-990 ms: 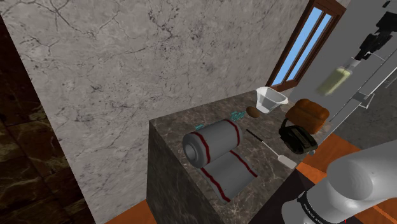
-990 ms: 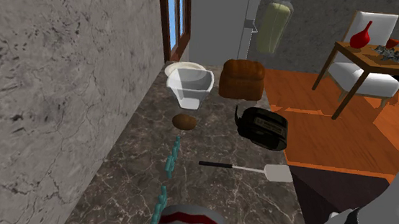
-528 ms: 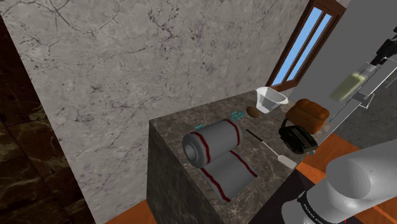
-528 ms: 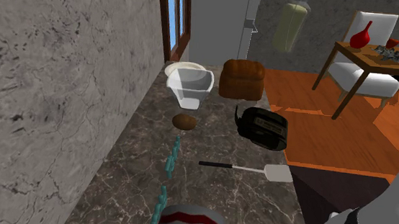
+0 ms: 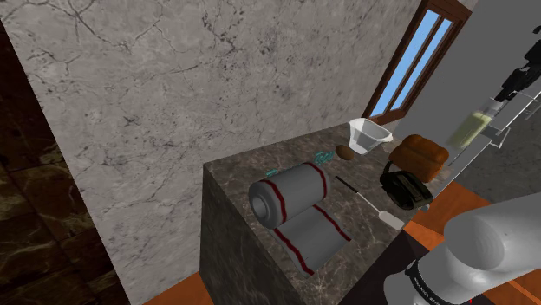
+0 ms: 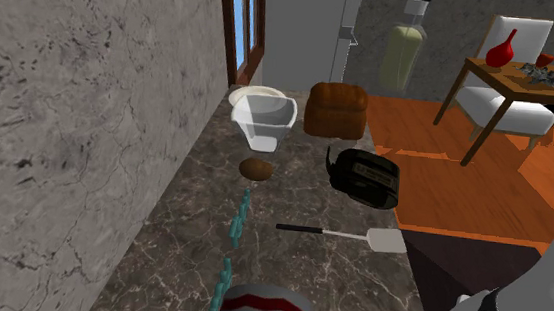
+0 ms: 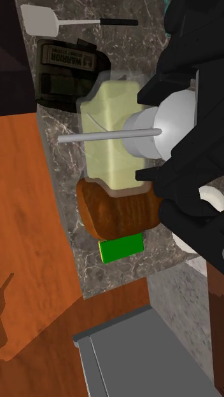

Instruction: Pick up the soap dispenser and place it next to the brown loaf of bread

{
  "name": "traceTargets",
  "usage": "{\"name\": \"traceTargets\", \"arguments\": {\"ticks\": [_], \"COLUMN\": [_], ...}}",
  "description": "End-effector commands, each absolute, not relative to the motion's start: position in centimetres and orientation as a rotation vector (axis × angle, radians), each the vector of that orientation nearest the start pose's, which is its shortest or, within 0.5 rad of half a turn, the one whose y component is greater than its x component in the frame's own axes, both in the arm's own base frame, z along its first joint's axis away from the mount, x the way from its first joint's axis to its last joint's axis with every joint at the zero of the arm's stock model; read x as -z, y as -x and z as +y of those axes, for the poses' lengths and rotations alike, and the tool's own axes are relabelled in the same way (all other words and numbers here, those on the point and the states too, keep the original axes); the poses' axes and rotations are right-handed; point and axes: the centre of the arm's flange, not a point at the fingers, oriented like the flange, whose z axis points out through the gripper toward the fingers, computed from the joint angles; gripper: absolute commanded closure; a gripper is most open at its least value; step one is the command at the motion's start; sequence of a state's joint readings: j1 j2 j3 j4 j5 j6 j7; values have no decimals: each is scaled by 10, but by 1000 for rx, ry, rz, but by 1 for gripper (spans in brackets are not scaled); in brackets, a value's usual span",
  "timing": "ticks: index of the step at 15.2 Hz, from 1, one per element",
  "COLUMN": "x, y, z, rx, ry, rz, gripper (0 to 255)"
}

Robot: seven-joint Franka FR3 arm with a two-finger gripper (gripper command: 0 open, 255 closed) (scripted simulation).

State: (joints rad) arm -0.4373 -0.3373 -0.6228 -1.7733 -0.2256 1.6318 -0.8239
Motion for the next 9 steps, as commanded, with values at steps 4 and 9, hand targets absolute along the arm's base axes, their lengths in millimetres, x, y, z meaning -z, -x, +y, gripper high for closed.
{"name": "traceTargets", "arguments": {"ticks": [4,9], "x": [-642,-615], "y": [-166,-166], "z": [-450,-450], "rx": [91,91], "ry": [3247,3247], "rz": [365,365], "gripper": [255,255]}}
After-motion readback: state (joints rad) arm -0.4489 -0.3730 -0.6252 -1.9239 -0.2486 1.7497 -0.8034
